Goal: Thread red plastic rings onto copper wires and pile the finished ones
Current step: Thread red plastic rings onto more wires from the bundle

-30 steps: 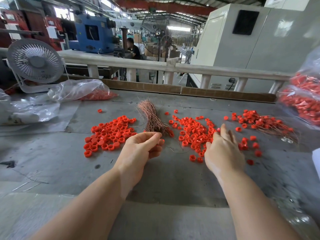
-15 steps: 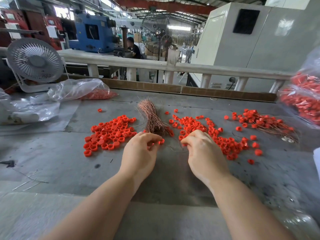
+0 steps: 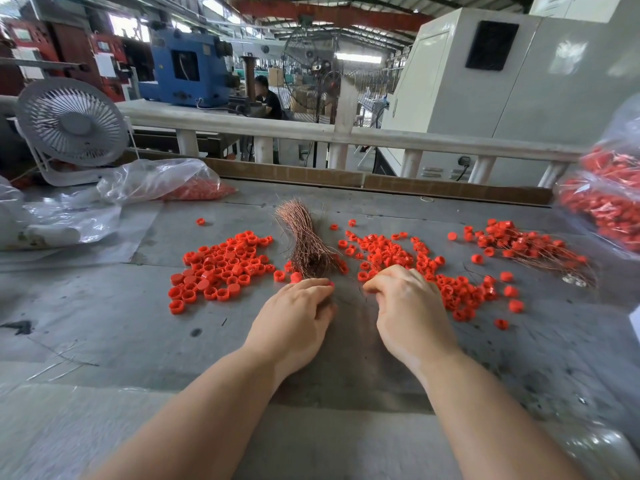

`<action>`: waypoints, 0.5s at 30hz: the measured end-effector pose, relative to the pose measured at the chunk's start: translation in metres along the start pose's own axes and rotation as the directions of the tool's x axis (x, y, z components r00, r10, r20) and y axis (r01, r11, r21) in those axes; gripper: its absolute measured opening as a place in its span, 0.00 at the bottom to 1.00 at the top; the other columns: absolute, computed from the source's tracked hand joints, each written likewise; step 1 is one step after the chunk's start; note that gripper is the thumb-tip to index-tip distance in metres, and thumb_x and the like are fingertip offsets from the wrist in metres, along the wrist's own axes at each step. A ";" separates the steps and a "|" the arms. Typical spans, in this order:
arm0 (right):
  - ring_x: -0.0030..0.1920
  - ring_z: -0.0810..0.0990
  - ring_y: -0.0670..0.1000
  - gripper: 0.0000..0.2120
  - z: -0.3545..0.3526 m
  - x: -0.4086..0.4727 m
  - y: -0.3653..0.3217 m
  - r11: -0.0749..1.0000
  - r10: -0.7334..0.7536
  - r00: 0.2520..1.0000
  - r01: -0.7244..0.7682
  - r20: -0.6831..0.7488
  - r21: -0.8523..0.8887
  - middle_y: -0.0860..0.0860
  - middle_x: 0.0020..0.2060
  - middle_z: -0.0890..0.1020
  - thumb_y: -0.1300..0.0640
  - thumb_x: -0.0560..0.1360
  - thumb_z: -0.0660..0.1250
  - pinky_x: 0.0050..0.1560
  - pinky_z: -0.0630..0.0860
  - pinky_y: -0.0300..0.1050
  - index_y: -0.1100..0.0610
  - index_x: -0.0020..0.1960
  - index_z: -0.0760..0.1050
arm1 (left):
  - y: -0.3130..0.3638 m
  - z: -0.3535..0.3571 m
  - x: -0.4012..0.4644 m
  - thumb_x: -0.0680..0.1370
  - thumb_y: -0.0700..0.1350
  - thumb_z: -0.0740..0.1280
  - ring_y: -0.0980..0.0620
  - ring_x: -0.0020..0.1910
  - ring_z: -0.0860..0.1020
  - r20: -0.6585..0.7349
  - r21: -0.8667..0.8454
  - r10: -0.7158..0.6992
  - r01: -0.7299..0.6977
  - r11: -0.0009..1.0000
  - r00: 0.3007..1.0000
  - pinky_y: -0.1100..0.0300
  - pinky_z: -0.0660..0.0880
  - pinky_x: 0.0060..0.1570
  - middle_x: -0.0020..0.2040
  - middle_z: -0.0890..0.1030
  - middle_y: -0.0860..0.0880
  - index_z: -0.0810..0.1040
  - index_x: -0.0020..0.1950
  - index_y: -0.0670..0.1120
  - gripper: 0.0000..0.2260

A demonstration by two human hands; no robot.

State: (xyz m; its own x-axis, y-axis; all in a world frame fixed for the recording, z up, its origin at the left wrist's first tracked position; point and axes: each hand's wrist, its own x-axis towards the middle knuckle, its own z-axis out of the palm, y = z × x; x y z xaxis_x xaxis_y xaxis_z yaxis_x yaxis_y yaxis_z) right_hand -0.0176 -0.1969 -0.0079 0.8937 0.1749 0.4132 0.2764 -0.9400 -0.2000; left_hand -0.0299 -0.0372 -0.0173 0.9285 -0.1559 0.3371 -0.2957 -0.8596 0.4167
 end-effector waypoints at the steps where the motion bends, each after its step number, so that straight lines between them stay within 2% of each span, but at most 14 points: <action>1: 0.58 0.69 0.49 0.16 0.000 0.000 0.000 1.000 0.011 1.000 -0.011 0.012 -0.003 0.45 0.55 0.76 0.63 0.76 0.59 0.55 0.58 0.41 0.48 0.57 0.77 | 0.000 0.000 0.000 0.80 0.48 0.59 0.56 0.68 0.67 -0.011 -0.024 -0.005 0.005 1.000 1.000 0.69 0.56 0.63 0.69 0.71 0.57 0.72 0.68 0.51 0.16; 7: 0.58 0.70 0.49 0.16 0.000 0.000 0.000 1.000 0.028 0.998 -0.028 0.060 0.006 0.44 0.54 0.77 0.64 0.75 0.59 0.53 0.59 0.42 0.48 0.55 0.78 | 0.001 -0.003 -0.001 0.78 0.42 0.63 0.56 0.63 0.73 -0.080 -0.109 -0.021 0.012 0.994 0.997 0.69 0.62 0.60 0.62 0.77 0.55 0.78 0.61 0.49 0.13; 10: 0.57 0.72 0.50 0.16 0.000 0.001 -0.001 0.997 0.042 0.998 -0.044 0.036 0.069 0.46 0.52 0.78 0.67 0.74 0.60 0.56 0.63 0.42 0.50 0.54 0.79 | 0.001 -0.004 -0.001 0.76 0.37 0.64 0.54 0.59 0.76 -0.134 -0.150 -0.047 0.026 0.988 0.990 0.69 0.65 0.57 0.58 0.80 0.54 0.81 0.57 0.47 0.13; 13: 0.55 0.74 0.51 0.16 -0.002 0.001 0.000 0.991 0.084 0.996 -0.082 -0.017 0.105 0.47 0.50 0.79 0.69 0.73 0.61 0.58 0.67 0.45 0.52 0.52 0.79 | 0.001 -0.006 -0.002 0.75 0.34 0.65 0.54 0.56 0.77 -0.193 -0.193 -0.068 0.030 0.981 0.979 0.79 0.62 0.50 0.55 0.80 0.53 0.83 0.52 0.46 0.12; 15: 0.54 0.74 0.51 0.16 -0.003 0.001 0.001 0.987 0.133 0.990 -0.128 -0.050 0.102 0.47 0.48 0.79 0.69 0.72 0.62 0.55 0.67 0.44 0.52 0.51 0.79 | 0.001 -0.006 -0.002 0.73 0.32 0.66 0.55 0.55 0.76 -0.203 -0.194 -0.077 0.037 0.980 0.976 0.85 0.58 0.46 0.56 0.79 0.53 0.83 0.52 0.45 0.13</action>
State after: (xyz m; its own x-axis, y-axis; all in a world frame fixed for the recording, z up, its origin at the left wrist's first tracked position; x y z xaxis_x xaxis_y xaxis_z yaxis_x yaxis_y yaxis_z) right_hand -0.0173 -0.1983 -0.0050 0.9038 0.0334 0.4267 0.1948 -0.9198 -0.3407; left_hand -0.0335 -0.0346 -0.0124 0.8836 0.0125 0.4681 -0.2991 -0.7541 0.5847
